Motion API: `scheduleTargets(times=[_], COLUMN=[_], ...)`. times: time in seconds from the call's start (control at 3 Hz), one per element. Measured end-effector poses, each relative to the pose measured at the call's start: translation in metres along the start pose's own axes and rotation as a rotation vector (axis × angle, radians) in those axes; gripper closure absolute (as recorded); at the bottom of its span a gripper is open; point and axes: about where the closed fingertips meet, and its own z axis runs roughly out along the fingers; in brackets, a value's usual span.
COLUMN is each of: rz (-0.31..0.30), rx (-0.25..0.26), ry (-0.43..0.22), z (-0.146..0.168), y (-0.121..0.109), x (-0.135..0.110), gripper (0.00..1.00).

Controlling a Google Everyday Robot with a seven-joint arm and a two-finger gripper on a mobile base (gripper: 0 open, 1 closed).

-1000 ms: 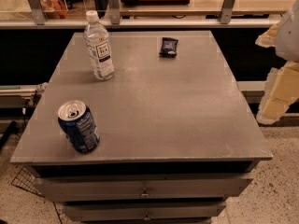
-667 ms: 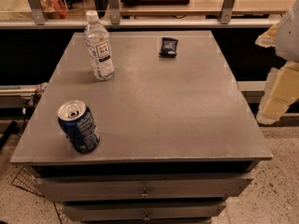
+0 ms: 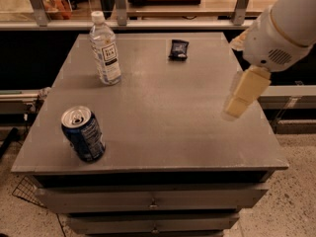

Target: Knock blue plastic bottle over

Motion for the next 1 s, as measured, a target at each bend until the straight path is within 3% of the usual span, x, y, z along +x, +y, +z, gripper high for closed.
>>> scheduleTargets(times=[0.33,0.67,1.0], rz=[0.015,0.016,0.023], rx=[-0.03,-0.031,-0.033], ry=[-0.222,-0.229,-0.279], z=[0.0446,0.0453,0.0496], y=[-0.0157,-0.0157,-0.0167], x=[-0.0753,-0.0759,-0.0795], gripper=[0.0,0.0,0.0])
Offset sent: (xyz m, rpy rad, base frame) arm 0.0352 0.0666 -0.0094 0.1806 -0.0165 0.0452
